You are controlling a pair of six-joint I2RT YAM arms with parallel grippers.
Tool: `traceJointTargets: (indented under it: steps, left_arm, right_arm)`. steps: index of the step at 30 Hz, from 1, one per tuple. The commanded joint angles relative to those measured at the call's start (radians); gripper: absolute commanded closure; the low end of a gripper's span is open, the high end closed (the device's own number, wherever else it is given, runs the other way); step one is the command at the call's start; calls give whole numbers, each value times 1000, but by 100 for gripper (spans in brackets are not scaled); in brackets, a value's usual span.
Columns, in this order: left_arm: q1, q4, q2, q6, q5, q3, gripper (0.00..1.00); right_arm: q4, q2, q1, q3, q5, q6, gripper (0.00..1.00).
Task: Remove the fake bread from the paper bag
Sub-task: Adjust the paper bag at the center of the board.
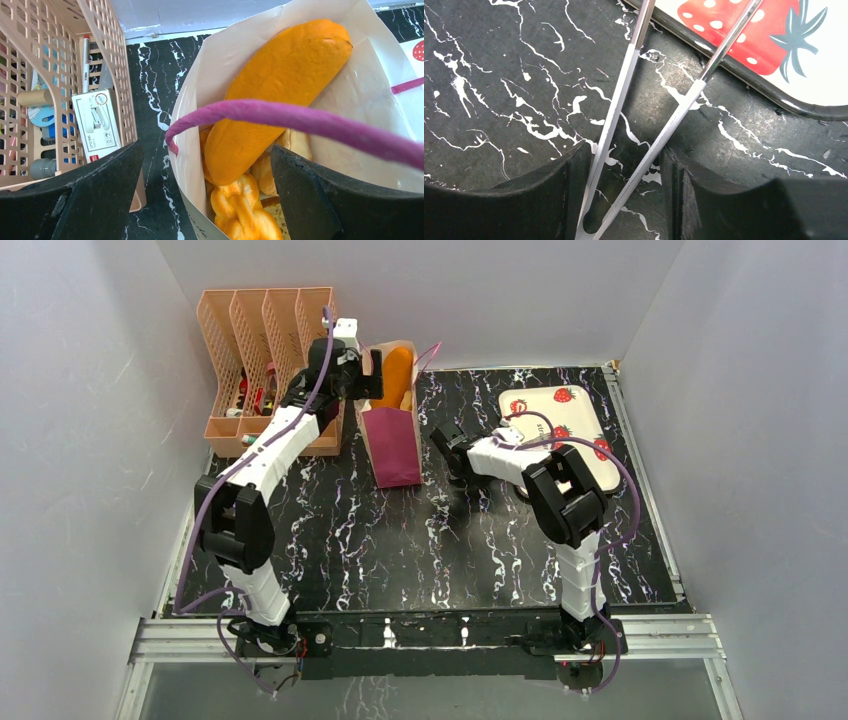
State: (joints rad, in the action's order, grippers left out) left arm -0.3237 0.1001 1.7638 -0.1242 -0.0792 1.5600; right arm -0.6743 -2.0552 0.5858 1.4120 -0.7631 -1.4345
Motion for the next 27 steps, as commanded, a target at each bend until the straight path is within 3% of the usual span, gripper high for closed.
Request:
traceJointTargets:
  steps: [1, 7, 19, 27]
  left_arm:
    - [8, -4, 14, -6, -30, 42, 2]
    - [9, -8, 16, -20, -32, 79, 2]
    - [9, 23, 69, 9, -17, 123, 3]
    - [9, 71, 74, 13, -27, 181, 4]
  right_arm:
    - [-49, -26, -7, -15, 35, -20, 53]
    - [-57, 6, -6, -61, 13, -4, 66]
    - [-99, 57, 50, -133, -77, 6, 75]
    - [-105, 115, 71, -190, -113, 6, 77]
